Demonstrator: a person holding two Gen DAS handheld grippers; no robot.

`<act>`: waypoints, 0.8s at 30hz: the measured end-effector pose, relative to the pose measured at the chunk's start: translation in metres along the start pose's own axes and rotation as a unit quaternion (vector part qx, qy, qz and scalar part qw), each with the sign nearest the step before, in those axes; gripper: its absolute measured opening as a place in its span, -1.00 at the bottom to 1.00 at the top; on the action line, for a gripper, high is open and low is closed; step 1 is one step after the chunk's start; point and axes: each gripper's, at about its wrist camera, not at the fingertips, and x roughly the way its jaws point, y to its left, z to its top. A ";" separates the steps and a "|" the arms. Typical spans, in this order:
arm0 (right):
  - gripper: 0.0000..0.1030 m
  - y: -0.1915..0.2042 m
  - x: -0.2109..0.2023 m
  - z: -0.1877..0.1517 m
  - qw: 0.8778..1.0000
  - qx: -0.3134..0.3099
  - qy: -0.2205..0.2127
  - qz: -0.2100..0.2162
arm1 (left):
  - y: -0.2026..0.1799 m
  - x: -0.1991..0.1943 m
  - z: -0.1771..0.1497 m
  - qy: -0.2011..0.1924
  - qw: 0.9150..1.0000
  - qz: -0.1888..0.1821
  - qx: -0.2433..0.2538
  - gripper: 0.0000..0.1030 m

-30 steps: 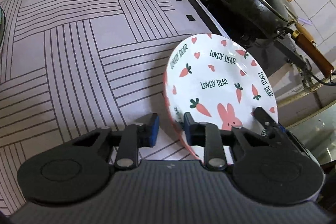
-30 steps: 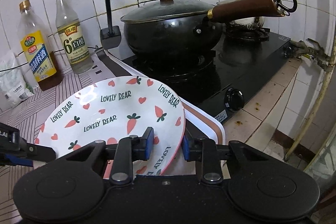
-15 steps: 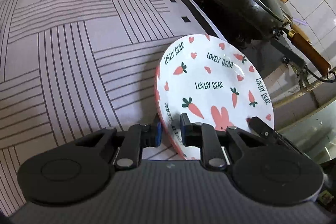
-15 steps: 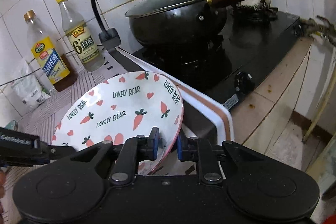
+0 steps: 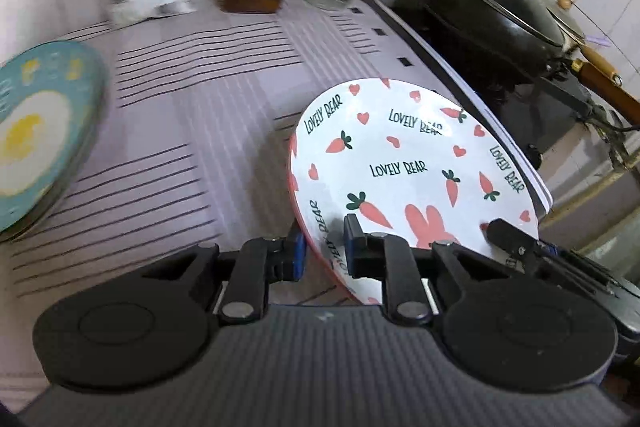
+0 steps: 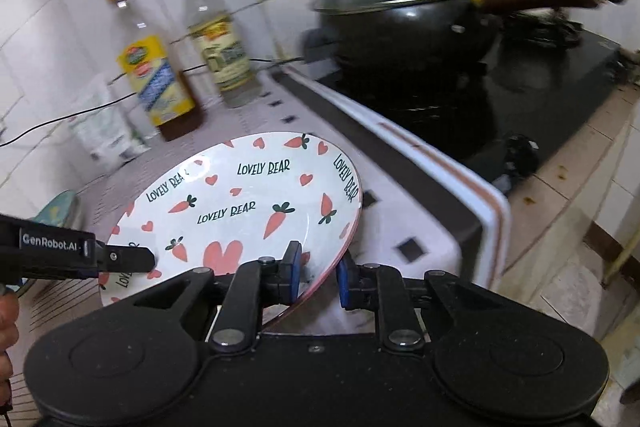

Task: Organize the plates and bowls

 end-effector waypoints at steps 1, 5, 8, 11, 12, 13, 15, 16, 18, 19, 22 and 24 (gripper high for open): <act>-0.57 0.005 -0.001 0.000 1.000 -0.001 0.001 0.007 | 0.005 -0.007 -0.002 0.001 1.000 0.002 -0.006 -0.68; -0.57 0.027 -0.005 0.000 0.999 -0.016 0.002 0.028 | 0.016 -0.029 0.000 -0.003 1.000 0.019 -0.010 -0.67; -0.57 0.038 -0.008 0.003 0.999 -0.016 -0.002 0.042 | 0.022 -0.045 0.003 -0.010 0.999 0.029 -0.011 -0.67; -0.57 0.051 -0.011 0.005 0.998 -0.022 -0.007 0.054 | 0.029 -0.059 0.006 -0.018 0.999 0.035 -0.017 -0.67; -0.57 0.055 -0.013 0.006 0.998 -0.024 -0.009 0.058 | 0.031 -0.064 0.006 -0.020 0.999 0.035 -0.019 -0.67; -0.57 0.059 -0.015 0.008 0.998 -0.027 -0.010 0.063 | 0.034 -0.068 0.006 -0.023 0.999 0.037 -0.021 -0.67; -0.57 0.066 -0.019 0.011 0.997 -0.031 -0.012 0.070 | 0.039 -0.078 0.006 -0.029 0.998 0.040 -0.025 -0.67; -0.56 0.070 -0.022 0.012 0.997 -0.036 -0.013 0.073 | 0.041 -0.082 0.006 -0.032 0.998 0.042 -0.025 -0.66; -0.56 0.077 -0.027 0.015 0.996 -0.044 -0.015 0.079 | 0.044 -0.090 0.003 -0.036 0.998 0.050 -0.024 -0.64; -0.56 0.082 -0.029 0.017 0.995 -0.050 -0.014 0.082 | 0.046 -0.093 0.001 -0.038 0.997 0.054 -0.027 -0.63; -0.56 0.094 -0.034 0.019 0.994 -0.062 -0.013 0.091 | 0.055 -0.104 -0.005 -0.048 0.996 0.067 -0.034 -0.62; -0.56 0.102 -0.034 0.019 0.993 -0.066 -0.011 0.098 | 0.061 -0.110 -0.007 -0.050 0.995 0.074 -0.037 -0.62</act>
